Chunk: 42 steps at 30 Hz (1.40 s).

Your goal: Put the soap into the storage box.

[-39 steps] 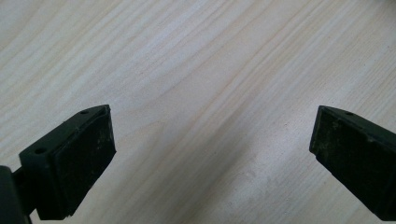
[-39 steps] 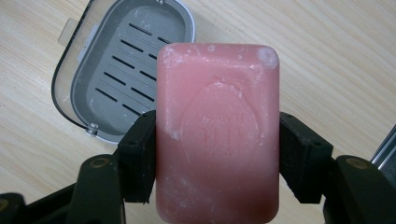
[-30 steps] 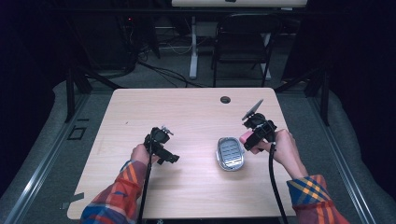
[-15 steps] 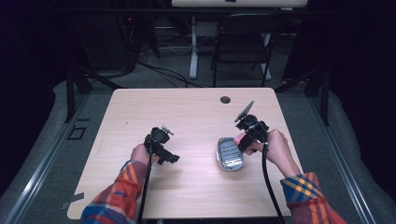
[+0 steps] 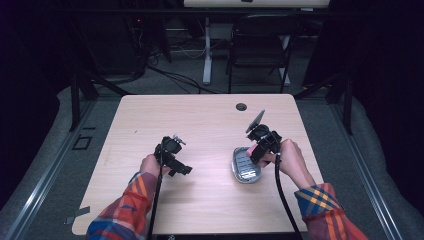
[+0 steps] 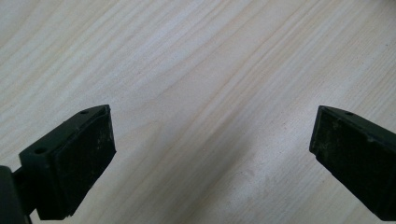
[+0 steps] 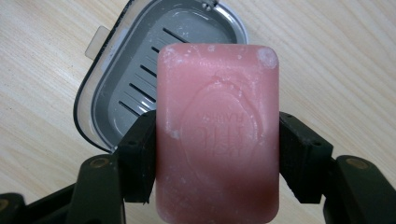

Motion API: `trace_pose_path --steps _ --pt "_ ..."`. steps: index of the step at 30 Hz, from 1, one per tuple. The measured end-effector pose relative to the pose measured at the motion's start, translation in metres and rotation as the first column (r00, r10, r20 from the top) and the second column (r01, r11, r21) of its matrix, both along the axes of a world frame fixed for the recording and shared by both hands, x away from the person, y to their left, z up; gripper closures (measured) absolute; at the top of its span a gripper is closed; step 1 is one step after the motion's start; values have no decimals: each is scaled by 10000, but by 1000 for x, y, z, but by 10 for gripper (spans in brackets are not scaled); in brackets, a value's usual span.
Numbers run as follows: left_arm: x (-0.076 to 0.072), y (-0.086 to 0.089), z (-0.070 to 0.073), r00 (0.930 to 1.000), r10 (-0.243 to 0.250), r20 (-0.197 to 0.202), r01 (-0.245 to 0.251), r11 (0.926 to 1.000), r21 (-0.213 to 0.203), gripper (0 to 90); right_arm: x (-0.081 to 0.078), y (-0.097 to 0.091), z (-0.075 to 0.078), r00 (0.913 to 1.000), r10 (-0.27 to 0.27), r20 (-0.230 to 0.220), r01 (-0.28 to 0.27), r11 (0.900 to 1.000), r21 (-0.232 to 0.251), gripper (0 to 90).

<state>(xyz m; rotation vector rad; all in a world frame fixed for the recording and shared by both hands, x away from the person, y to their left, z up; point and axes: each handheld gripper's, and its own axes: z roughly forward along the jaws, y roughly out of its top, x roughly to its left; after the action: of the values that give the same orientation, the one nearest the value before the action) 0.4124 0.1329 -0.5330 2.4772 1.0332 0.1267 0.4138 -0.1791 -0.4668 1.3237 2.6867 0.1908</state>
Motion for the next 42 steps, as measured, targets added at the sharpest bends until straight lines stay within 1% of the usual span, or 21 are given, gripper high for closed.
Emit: trace_pose_path --steps 3,4,5,7,10,11,12,13,14,15,18,19,21,22,27,29,31,32,38,39,42 --pt "0 0 0 10000 -18 6 18 10000 -2 1 2 5 -3 9999 52 -101 -54 9997 -240 373" --pt "0 0 0 10000 -8 4 8 10000 -9 1 1 7 -5 10000 -18 44 19 9999 -153 373" --pt "0 0 0 10000 -8 1 8 10000 -7 1 3 8 -4 9999 19 -109 -22 9997 -263 373" --pt "0 0 0 10000 -17 -4 17 10000 -14 1 4 10 -6 9999 97 -85 -100 9993 -366 373" --pt "0 0 0 10000 -22 -13 22 10000 -7 1 6 14 -8 9998 37 -188 -47 9987 -504 373" --pt "0 0 0 10000 -35 -18 35 10000 3 1 7 15 -9 9998 121 -138 -129 9981 -595 373" --pt "0 0 0 10000 -37 -15 37 10000 -2 1 7 17 -9 9997 99 -234 -117 9971 -746 373" --pt "0 0 0 10000 -31 -15 31 10000 -3 1 7 19 -12 9999 -21 -131 13 9980 -625 373" --pt "0 0 0 10000 -40 -21 40 10000 4 1 9 19 -10 9994 163 -310 -191 9955 -926 373" --pt "0 0 0 10000 -43 -24 43 10000 7 1 9 21 -12 9998 -4 -179 -10 9969 -782 373" --pt "0 0 0 10000 -39 -14 39 10000 9 1 10 25 -13 9999 -11 -144 -2 9961 -877 373" --pt "0 0 0 10000 -39 -18 39 10000 14 1 10 26 -12 9998 65 -207 -86 9947 -1029 373" --pt "0 0 0 10000 -48 -21 48 10000 18 1 10 30 -16 9999 -35 -115 24 9961 -885 373" --pt "0 0 0 10000 -47 -20 47 10000 17 1 10 31 -16 9998 30 -190 -48 9952 -976 373" --pt "0 0 0 10000 -57 -25 57 10000 3 1 12 37 -19 9998 5 -219 -30 9930 -1182 372" --pt "0 0 0 10000 -60 -33 60 10000 2 1 12 38 -20 9999 -42 -120 29 9938 -1109 372" --pt "0 0 0 10000 -65 -35 65 10000 2 2 12 39 -20 9998 -121 -175 101 9934 -1146 372" --pt "0 0 0 10000 -59 -38 59 10000 -2 1 12 40 -22 9998 -179 -103 168 9943 -1051 372" --pt "0 0 0 10000 -76 -63 76 10000 -12 2 15 43 -23 9995 -227 -228 200 9933 -1140 371" --pt "0 0 0 10000 -76 -64 76 10000 -8 1 14 43 -25 9993 -345 -131 330 9942 -1027 371" --pt "0 0 0 9999 -104 -89 104 9999 3 1 17 45 -27 9987 -428 -275 393 9923 -1176 371"
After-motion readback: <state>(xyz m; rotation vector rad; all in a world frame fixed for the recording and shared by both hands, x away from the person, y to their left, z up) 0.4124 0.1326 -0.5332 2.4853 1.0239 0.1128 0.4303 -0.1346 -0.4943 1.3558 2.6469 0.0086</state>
